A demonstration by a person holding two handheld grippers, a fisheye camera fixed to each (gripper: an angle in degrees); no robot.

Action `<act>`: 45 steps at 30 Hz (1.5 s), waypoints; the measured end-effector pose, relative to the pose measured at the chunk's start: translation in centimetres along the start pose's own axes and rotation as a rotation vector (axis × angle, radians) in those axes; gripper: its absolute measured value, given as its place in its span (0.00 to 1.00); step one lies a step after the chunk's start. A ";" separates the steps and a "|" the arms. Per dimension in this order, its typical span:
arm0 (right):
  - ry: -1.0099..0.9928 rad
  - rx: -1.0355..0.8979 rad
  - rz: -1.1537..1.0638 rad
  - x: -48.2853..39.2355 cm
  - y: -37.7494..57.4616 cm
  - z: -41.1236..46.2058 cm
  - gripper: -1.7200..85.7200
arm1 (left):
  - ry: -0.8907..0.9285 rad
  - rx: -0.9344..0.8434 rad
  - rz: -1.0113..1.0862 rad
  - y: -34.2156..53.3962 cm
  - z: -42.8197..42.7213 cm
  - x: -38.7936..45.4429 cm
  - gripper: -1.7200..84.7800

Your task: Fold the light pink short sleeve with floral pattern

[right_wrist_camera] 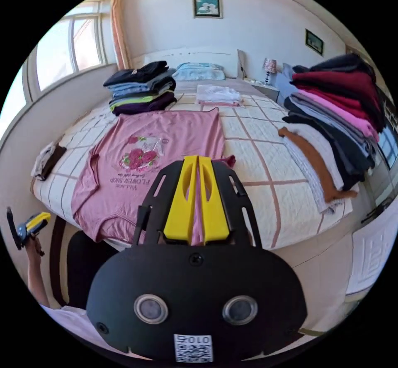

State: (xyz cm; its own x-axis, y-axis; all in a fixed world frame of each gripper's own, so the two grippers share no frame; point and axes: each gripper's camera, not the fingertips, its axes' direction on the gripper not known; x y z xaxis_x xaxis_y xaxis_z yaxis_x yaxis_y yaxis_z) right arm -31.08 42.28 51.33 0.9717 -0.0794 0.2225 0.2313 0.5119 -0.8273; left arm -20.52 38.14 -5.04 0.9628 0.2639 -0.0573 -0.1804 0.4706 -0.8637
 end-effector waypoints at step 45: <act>0.114 -0.184 -0.997 -14.5 14.4 1.7 0.14 | -0.107 -0.102 1.026 -2.4 7.8 20.0 0.14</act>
State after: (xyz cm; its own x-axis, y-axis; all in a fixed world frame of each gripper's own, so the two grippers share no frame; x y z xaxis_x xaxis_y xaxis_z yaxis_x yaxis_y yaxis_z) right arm -41.90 52.27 37.13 0.3293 -0.4835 0.8111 0.9321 0.0295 -0.3609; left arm -2.37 48.90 -0.20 0.3322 0.5738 -0.7486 -0.8810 -0.0948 -0.4636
